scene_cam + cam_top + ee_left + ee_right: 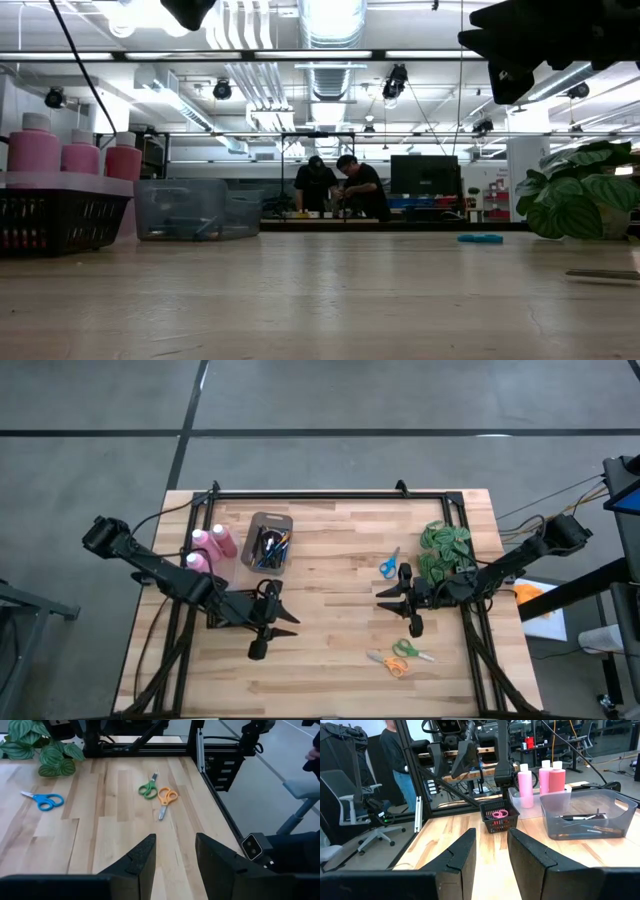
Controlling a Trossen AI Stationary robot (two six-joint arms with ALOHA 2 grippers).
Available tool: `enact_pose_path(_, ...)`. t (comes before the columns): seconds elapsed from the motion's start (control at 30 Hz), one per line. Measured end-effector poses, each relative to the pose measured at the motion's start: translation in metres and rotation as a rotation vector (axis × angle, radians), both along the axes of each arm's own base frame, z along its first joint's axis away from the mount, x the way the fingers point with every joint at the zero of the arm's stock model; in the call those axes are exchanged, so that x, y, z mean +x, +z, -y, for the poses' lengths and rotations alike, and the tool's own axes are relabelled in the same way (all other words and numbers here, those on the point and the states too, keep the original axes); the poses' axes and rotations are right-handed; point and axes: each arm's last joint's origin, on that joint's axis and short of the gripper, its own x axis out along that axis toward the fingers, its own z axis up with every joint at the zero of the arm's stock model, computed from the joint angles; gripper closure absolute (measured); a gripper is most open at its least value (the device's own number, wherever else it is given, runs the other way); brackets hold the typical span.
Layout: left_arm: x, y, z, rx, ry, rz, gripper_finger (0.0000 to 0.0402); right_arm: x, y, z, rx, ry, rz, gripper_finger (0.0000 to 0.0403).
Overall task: Pick & Place Paint Supplies
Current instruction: Put the blue scissors into the black basket
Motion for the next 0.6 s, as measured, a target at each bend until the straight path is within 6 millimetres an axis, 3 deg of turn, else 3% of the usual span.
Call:
enact_pose_path(0.47,0.0,-0.0001,0.0,0.001,0.0,-0.001,0.0261,0.0,0.0025,-0.0001,0.005,0.004,0.024,0.0294)
enact_pose_path(0.6,-0.0001,-0.0001,0.0001,0.001,-0.001,0.0,0.0261,-0.0002,0.0026,-0.0005,0.119,0.012,0.019,0.0294)
